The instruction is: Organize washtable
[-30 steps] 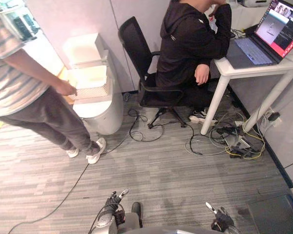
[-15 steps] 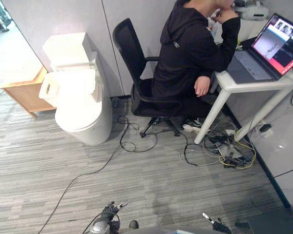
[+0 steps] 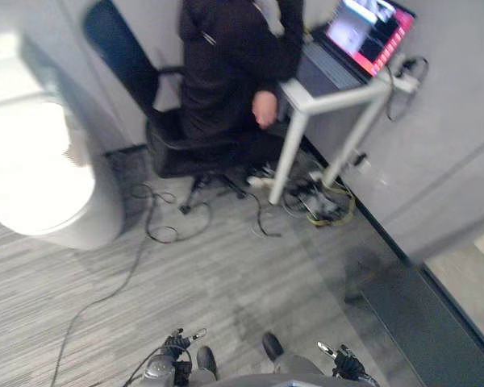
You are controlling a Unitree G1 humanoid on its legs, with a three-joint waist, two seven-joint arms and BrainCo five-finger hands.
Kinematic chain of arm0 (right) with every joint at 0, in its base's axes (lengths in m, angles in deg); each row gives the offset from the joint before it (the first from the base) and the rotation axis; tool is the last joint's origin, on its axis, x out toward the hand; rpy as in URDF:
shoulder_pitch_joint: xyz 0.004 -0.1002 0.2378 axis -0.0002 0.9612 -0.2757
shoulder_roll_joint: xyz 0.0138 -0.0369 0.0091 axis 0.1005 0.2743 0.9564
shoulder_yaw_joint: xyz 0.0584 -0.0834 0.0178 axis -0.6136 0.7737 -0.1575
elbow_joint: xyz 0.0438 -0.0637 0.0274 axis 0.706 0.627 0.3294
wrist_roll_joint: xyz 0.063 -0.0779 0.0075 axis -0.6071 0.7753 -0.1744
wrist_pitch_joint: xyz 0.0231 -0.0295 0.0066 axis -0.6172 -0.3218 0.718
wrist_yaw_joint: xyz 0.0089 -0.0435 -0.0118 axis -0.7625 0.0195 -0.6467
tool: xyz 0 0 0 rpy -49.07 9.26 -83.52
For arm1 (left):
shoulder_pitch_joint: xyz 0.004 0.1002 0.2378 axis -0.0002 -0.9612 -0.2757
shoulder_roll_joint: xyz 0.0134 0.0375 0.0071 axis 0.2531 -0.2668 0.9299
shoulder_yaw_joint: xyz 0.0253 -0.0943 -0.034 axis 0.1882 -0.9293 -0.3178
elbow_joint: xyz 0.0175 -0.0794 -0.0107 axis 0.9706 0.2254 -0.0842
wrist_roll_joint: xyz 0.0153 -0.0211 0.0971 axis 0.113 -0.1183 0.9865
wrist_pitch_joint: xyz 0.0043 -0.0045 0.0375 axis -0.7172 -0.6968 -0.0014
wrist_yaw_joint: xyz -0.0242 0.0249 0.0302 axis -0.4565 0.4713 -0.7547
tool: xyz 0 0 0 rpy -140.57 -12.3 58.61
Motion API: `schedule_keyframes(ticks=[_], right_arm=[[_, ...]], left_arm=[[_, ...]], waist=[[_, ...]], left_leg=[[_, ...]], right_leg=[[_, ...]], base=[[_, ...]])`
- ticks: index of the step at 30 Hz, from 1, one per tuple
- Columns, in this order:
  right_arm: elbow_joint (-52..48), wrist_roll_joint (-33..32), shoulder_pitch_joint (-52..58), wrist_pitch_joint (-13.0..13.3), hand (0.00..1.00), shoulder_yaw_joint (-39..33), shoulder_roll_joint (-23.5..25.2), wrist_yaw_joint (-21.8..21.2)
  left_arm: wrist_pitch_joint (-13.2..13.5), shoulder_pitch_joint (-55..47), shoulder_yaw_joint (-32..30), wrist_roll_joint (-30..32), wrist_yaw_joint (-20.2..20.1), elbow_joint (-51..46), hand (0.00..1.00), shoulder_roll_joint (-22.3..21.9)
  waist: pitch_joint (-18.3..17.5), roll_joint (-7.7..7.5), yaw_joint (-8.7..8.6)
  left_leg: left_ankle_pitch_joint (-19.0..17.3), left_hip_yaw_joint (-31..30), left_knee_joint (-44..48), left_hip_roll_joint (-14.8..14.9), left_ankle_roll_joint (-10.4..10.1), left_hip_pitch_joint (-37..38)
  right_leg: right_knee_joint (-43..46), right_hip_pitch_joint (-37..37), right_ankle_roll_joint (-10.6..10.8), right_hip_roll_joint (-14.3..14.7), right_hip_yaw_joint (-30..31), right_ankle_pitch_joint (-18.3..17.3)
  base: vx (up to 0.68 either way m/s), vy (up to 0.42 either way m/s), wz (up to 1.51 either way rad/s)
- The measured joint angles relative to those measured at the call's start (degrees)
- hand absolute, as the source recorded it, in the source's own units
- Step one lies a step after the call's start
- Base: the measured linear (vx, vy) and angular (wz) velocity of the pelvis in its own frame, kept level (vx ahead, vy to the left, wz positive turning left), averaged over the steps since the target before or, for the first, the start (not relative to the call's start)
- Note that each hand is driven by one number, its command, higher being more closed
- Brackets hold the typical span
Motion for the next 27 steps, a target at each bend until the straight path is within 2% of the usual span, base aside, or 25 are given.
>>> schedule_keyframes(ticks=[1, 2, 3, 4, 5, 6, 7, 9, 13, 18, 20, 21, 22, 23, 24, 25, 26, 27], right_arm=[[-0.6, 0.0, 0.2, 0.0, 0.00, 0.0, 0.1, 0.0], [-0.8, 0.1, 0.1, 0.0, 0.00, 0.0, 0.3, 0.1], [-0.8, 0.1, 0.3, 0.0, 0.00, 0.0, 0.3, 0.3], [-0.9, 0.1, 0.2, 0.2, 0.00, -0.3, 0.2, 0.3], [-0.9, 0.1, 0.2, 0.3, 0.00, -0.5, 0.2, 0.3], [-1.1, 0.4, 0.3, 0.5, 0.00, -0.3, -0.5, 0.3], [-1.2, 0.7, 0.2, 1.1, 0.00, 0.1, -1.3, 0.3], [-1.1, 0.8, -0.2, 1.0, 0.00, 0.7, -1.8, 0.3], [-1.2, 1.1, 0.0, 1.0, 0.00, 1.1, -1.5, 0.2], [-1.2, 1.0, 0.5, 1.0, 0.00, 0.9, -1.6, -0.2], [-1.3, 1.0, 0.4, 1.0, 0.00, 0.9, -1.6, -0.4], [-1.5, 1.0, 0.4, 1.1, 0.00, 0.8, -1.8, -0.4], [-1.4, 1.0, 0.4, 1.1, 0.00, 0.8, -2.0, -0.4], [-1.3, 1.0, 0.5, 1.1, 0.00, 0.8, -2.2, -0.4], [-1.3, 1.1, 0.5, 1.1, 0.00, 1.3, -2.6, -0.5], [-1.1, 1.2, 0.5, 1.1, 0.00, 2.1, -2.8, -0.5], [-1.0, 1.5, 0.3, 1.1, 0.00, 2.6, -3.8, -0.4], [-0.7, 2.4, 0.2, 1.1, 0.00, 2.6, -4.9, -0.4]], left_arm=[[0.0, -0.4, 0.0, 0.0, 0.0, -0.1, 0.00, 0.1], [0.0, -0.4, 0.0, 0.0, 0.0, -0.3, 0.00, -0.2], [0.0, -0.1, -0.1, 0.0, 0.1, -0.7, 0.00, -0.1], [0.0, 0.1, 0.0, 0.0, 0.1, -1.3, 0.00, -0.3], [0.0, 0.2, -0.1, 0.0, 0.1, -1.6, 0.00, -0.5], [0.0, 0.2, -0.5, -0.1, 0.1, -2.5, 0.00, -1.1], [0.2, -0.1, -1.1, -0.1, 0.0, -2.6, 0.00, -2.4], [0.2, -0.2, -1.3, 0.0, -0.2, -2.9, 0.00, -3.8], [0.0, -0.3, -1.2, 0.0, -0.9, -2.5, 0.00, -4.1], [-0.3, -0.5, -1.2, 1.8, -1.2, -2.2, 0.00, -3.8], [-0.8, -0.3, -1.3, 1.8, -1.1, -2.2, 0.00, -3.7], [-1.1, -0.4, -1.3, 1.8, -1.1, -2.3, 0.00, -3.7], [-1.1, -1.1, -2.4, 1.7, -1.2, -2.5, 0.00, -3.9], [-1.1, -1.5, -2.8, 1.7, -1.2, -2.5, 0.00, -4.0], [-1.0, -2.6, -4.2, 1.4, -1.2, -3.3, 0.00, -4.1], [-1.0, -3.3, -5.0, 1.5, -1.1, -4.4, 0.00, -4.1], [-0.9, -3.5, -5.2, 1.6, -1.1, -4.9, 0.00, -5.1], [-0.6, -3.5, -5.3, 1.6, -1.1, -5.3, 0.00, -6.2]], waist=[[0.1, 0.06, -0.20], [0.2, 0.16, -0.14], [0.3, 0.30, -0.12], [0.5, 0.64, -0.33], [0.5, 0.65, -0.36], [1.2, 1.73, -0.05], [1.2, 2.83, 0.06], [1.1, 3.67, 0.38], [0.9, 3.40, 0.26], [0.6, 3.89, 0.16], [0.9, 4.41, 0.16], [1.4, 5.26, 0.09], [2.0, 5.82, 0.28], [2.0, 5.82, 0.34], [1.9, 6.13, 0.52], [1.9, 5.86, 0.79], [1.9, 6.36, 1.06], [2.3, 8.08, 1.77]], left_leg=[[-0.1, 1.9, 0.4, 0.4, 0.2, 0.0], [-0.8, 3.9, 1.5, 1.4, 0.6, -0.1], [-2.0, 5.8, 3.4, 2.3, 0.6, -0.2], [-3.4, 6.9, 5.8, 3.0, 0.0, 0.1], [-4.3, 7.2, 7.1, 3.4, -0.2, 0.4], [-5.1, 8.3, 8.4, 4.4, -0.6, 1.8], [-5.7, 9.8, 8.3, 5.1, -1.5, 3.3], [-5.9, 11.4, 8.3, 5.8, -1.9, 4.1], [-6.6, 13.6, 9.7, 7.4, -2.9, 4.5], [-7.7, 14.5, 11.5, 8.8, -3.7, 7.6], [-9.7, 14.8, 15.6, 10.8, -4.1, 7.7], [-12.1, 14.9, 20.8, 13.4, -4.4, 7.8], [-13.0, 14.0, 29.6, 16.5, -4.1, 7.6], [-12.8, 12.9, 34.1, 17.7, -3.6, 6.8], [-11.7, 9.3, 40.4, 18.8, -1.8, 5.1], [-11.7, 2.2, 44.2, 17.3, -0.6, 2.2], [-13.2, -5.0, 44.4, 13.5, -1.3, 1.0], [-15.8, -12.0, 42.4, 7.8, -2.0, -0.3]], right_leg=[[-1.1, -0.5, 0.0, 0.0, -0.7, 1.6], [-1.2, -1.1, -1.3, -0.5, -6.1, 2.5], [1.8, -2.6, -5.3, -2.6, -20.0, 0.2], [4.0, -2.8, -5.0, -5.4, -30.1, -0.1], [4.4, -2.5, -4.0, -5.4, -32.2, 0.5], [4.7, -1.3, -4.7, -4.2, -33.3, 1.0], [3.3, 0.0, -5.0, -3.5, -33.2, 1.2], [-0.2, 1.5, -5.1, -2.4, -31.6, 2.9], [-7.7, 4.6, -5.3, -0.6, -29.4, 6.8], [-8.2, 8.0, -5.4, 0.2, -27.9, 7.2], [-6.3, 8.4, -5.8, 1.3, -27.7, 6.2], [-2.9, 8.4, -6.0, 2.4, -27.5, 4.1], [1.6, 8.2, -6.3, 3.5, -25.8, 0.7], [3.6, 8.2, -6.5, 3.9, -24.8, -0.6], [6.4, 8.0, -6.7, 4.4, -23.4, -2.0], [8.3, 7.6, -6.7, 4.2, -21.6, -2.8], [8.8, 7.4, -6.8, 4.3, -19.5, -3.0], [8.7, 6.9, -6.8, 4.6, -16.4, -3.0]], base=[[0.02, -0.019, -1.00], [0.03, -0.054, -1.01], [0.04, -0.066, -0.91], [0.05, -0.067, -0.66], [0.04, -0.056, -0.56], [0.03, -0.055, -0.62], [0.01, -0.049, -0.69], [-0.04, -0.048, -0.64], [-0.05, -0.041, -0.34], [0.01, 0.007, -0.15], [-0.02, -0.026, -0.16], [-0.06, -0.041, -0.45], [-0.07, -0.037, -0.55], [-0.11, -0.090, -0.73], [-0.15, -0.111, -0.76], [-0.13, -0.045, -0.94], [-0.12, 0.093, -1.26], [-0.06, 0.209, -1.48]])
